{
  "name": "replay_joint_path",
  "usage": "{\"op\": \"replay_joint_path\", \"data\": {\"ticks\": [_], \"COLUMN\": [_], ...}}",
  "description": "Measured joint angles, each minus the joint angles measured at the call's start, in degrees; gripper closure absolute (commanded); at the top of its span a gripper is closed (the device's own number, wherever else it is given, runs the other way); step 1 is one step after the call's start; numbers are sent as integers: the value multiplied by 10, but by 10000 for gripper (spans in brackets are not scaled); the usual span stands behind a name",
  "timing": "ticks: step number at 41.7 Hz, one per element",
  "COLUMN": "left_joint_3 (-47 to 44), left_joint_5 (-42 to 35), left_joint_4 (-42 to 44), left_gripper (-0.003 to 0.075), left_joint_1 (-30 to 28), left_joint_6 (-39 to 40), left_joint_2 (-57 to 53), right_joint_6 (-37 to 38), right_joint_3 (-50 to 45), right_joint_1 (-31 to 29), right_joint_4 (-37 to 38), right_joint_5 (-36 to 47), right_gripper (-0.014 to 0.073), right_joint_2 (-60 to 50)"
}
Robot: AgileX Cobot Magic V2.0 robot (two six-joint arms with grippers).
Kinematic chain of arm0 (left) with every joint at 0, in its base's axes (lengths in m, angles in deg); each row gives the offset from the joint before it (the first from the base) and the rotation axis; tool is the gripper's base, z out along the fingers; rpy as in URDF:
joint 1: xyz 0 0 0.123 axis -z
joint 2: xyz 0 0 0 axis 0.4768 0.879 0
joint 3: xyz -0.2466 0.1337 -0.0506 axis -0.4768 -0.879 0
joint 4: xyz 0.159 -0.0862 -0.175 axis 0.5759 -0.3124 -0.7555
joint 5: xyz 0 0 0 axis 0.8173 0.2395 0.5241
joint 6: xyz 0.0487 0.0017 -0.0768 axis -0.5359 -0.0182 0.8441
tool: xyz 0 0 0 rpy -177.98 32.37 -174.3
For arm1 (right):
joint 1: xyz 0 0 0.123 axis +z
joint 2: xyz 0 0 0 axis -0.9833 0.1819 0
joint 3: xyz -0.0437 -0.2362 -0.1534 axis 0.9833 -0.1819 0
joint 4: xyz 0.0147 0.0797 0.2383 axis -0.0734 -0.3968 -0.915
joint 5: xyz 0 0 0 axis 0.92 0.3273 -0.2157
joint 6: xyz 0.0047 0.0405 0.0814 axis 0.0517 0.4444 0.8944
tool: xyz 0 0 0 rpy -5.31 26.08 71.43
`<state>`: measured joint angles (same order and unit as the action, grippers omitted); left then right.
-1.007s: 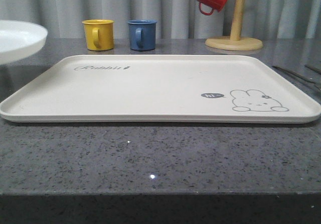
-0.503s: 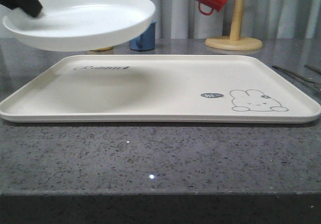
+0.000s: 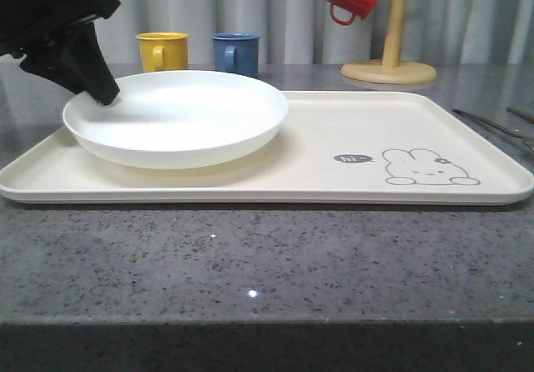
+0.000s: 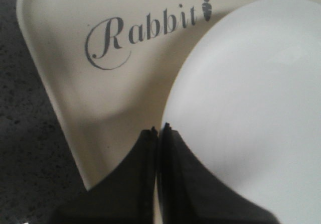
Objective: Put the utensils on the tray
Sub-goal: 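Carry the plate over the tray and lower it onto the tray, then open the left gripper and raise it away from the plate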
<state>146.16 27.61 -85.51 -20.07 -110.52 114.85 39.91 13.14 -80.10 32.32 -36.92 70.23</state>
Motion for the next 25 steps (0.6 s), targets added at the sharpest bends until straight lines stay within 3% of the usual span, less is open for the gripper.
{"op": "replay_joint_path", "data": {"ticks": [17,21,25], "left_joint_3": [0,0,1], "left_joint_5": [17,18,18], "left_joint_4": [10,10,10], "left_gripper": [718,594,408], "left_joint_1": [-1,-1,-1], "left_joint_6": [0,0,0], "left_joint_2": [27,31,31], "right_joint_6": [0,-4,0], "right_joint_3": [0,0,0], "right_joint_1": [0,0,0], "right_joint_4": [0,0,0], "right_joint_5": [0,0,0], "right_gripper": [148,148,148], "right_joint_2": [0,0,0]}}
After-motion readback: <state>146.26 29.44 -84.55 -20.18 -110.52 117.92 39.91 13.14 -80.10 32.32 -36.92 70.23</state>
